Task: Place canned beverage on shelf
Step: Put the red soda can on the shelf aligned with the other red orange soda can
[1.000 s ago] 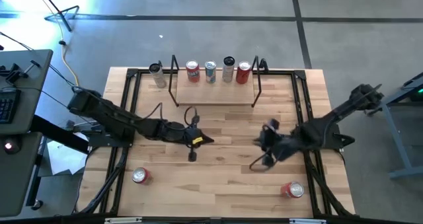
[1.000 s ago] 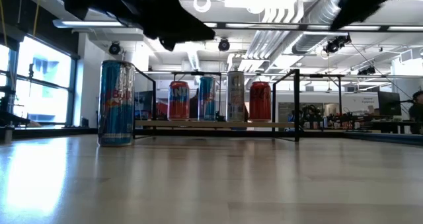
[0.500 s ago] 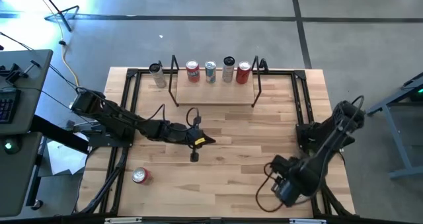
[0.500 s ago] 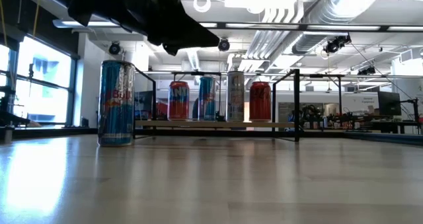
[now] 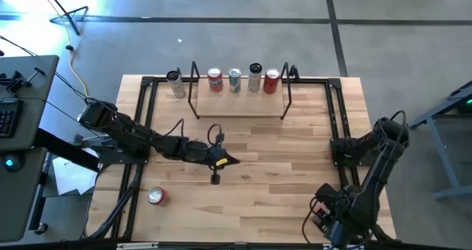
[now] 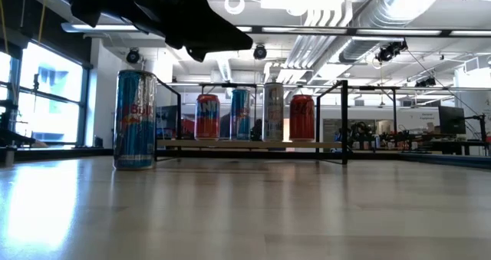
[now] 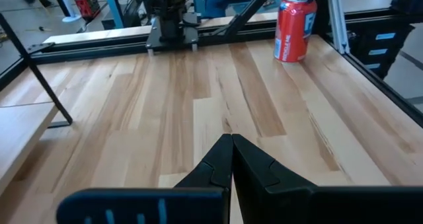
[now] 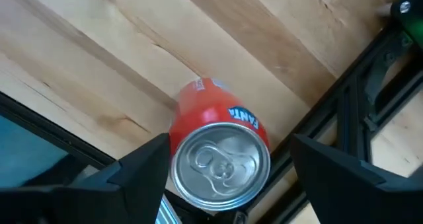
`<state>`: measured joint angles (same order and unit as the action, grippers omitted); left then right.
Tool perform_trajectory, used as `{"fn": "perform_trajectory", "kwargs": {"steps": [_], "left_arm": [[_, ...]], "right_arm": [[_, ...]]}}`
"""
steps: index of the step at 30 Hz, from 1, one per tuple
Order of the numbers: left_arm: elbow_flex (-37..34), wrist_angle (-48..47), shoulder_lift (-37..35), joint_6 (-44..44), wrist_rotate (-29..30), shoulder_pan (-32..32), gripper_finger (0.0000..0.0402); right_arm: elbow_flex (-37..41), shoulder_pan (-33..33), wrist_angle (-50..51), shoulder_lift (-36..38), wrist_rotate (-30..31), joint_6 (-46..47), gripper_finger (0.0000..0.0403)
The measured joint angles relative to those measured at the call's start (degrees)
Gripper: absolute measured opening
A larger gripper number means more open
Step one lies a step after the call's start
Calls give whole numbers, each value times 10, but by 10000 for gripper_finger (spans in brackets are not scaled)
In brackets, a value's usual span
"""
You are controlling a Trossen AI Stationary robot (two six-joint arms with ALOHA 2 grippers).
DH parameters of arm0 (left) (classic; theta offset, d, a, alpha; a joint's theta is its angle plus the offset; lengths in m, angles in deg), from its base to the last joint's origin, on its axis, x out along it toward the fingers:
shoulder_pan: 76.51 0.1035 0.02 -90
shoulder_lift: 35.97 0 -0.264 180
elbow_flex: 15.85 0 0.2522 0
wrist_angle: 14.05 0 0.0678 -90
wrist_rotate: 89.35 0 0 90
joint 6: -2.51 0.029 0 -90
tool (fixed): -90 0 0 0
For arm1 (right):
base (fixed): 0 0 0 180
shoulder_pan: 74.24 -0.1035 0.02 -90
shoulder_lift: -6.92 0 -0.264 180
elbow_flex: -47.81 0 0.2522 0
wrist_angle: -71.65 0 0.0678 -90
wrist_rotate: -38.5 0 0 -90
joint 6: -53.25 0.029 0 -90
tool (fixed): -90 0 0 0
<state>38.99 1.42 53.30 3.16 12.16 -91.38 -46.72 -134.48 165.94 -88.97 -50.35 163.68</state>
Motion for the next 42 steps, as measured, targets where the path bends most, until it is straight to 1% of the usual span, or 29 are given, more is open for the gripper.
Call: {"fn": "perform_trajectory", "kwargs": {"steps": [8,17,30,36,39,42], "left_arm": [[0,1,0,0,10,-10,0],[0,0,0,0,13,-13,0],[0,-10,0,-4,13,-13,0],[0,-11,0,-6,13,-14,0],[0,-11,0,-7,13,-15,0],[0,-12,0,-15,20,-19,0]], "right_arm": [[0,-25,-12,-1,30,27,296],[1,-25,-26,-33,18,17,295],[1,-24,-32,-40,17,16,295],[47,-24,-82,-36,19,-4,295],[52,-14,-83,-36,17,-18,285],[38,0,-69,-40,10,-49,263]]}}
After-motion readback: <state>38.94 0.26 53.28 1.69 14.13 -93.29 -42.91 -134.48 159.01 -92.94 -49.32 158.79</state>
